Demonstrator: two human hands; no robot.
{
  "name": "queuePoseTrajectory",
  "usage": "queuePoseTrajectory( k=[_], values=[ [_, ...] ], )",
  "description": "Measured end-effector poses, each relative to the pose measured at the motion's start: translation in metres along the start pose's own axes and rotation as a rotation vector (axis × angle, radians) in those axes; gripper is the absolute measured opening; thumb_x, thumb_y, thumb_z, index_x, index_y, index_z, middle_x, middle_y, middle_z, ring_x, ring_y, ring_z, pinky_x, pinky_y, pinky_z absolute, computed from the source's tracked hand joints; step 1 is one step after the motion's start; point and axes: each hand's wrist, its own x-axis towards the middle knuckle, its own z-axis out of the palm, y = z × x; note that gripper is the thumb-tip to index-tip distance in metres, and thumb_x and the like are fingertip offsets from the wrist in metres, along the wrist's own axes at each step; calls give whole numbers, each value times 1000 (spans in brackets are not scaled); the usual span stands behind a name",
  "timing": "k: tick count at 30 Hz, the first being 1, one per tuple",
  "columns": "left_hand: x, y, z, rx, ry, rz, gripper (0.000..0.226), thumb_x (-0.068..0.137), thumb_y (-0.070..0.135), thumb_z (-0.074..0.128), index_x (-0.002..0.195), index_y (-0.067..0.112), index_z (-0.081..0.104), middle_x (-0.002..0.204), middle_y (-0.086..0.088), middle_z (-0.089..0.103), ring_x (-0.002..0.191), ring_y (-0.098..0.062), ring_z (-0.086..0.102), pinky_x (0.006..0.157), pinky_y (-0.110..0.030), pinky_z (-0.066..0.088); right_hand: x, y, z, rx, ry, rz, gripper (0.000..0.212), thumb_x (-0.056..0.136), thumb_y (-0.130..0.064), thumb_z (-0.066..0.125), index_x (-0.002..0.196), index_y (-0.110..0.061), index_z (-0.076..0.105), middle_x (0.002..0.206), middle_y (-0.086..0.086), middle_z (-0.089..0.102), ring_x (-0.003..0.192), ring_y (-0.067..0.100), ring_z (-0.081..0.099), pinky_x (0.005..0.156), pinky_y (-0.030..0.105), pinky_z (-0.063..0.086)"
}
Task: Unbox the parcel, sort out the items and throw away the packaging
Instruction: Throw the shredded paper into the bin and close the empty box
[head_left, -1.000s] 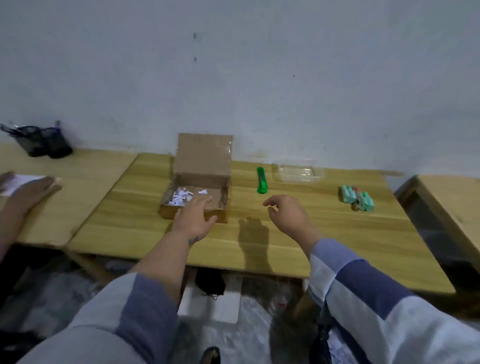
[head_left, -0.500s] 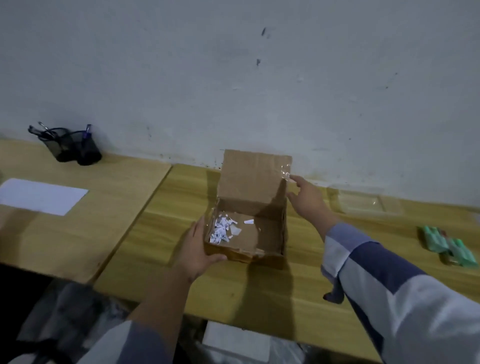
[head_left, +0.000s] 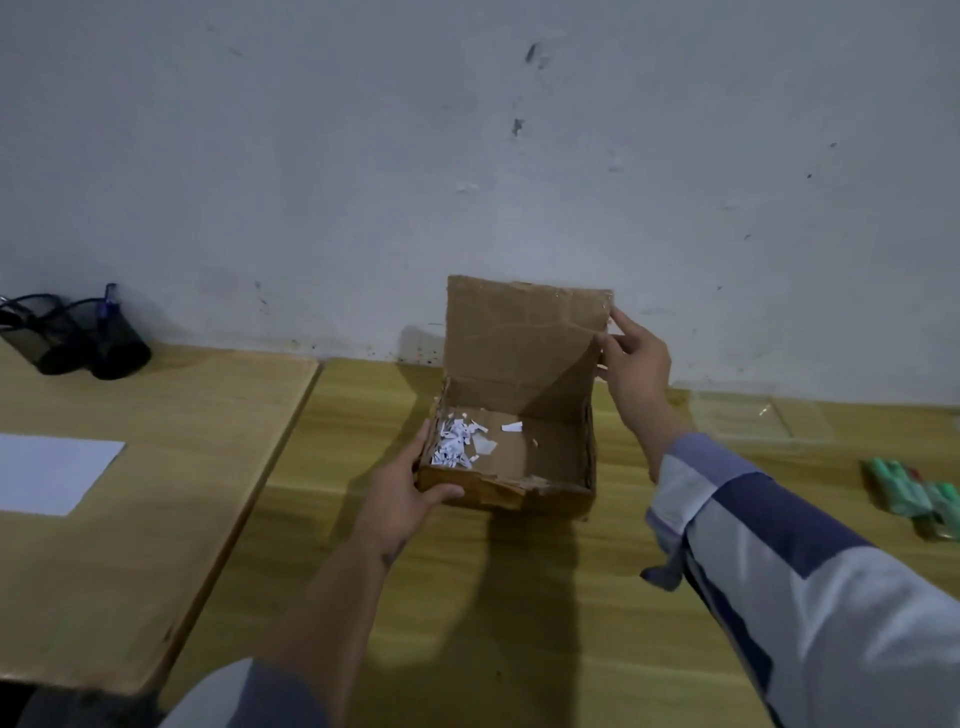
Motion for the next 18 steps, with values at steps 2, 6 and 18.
queuePoseTrajectory(
  k=[2,6,18],
  values=[
    [7,17,0,29,-1,48,94,73,23,78,148,36,23,128,10,60,100,0,56,86,-15,44,-1,-9,-10,58,30,-11,40,89,-24,62,128,-17,58,110,9,70,103,24,65,89,47,55],
    [21,48,7,56,-14,103,90,77,25,75,149,32,22,131,6,57,108,-6,55,93,-25,46,-18,-31,-36,102,57,-12,26,83,-49,62,92,-28,73,99,-1,72,98,17,67,94,46,52],
    [-8,107,91,77,-3,169,72,74,31,77,137,14,47,130,-5,60,118,-26,56,94,-35,47,-99,-5,-156,177,-12,189,47,92,-46,51,134,-26,51,129,-1,54,114,22,52,75,35,47]
  ],
)
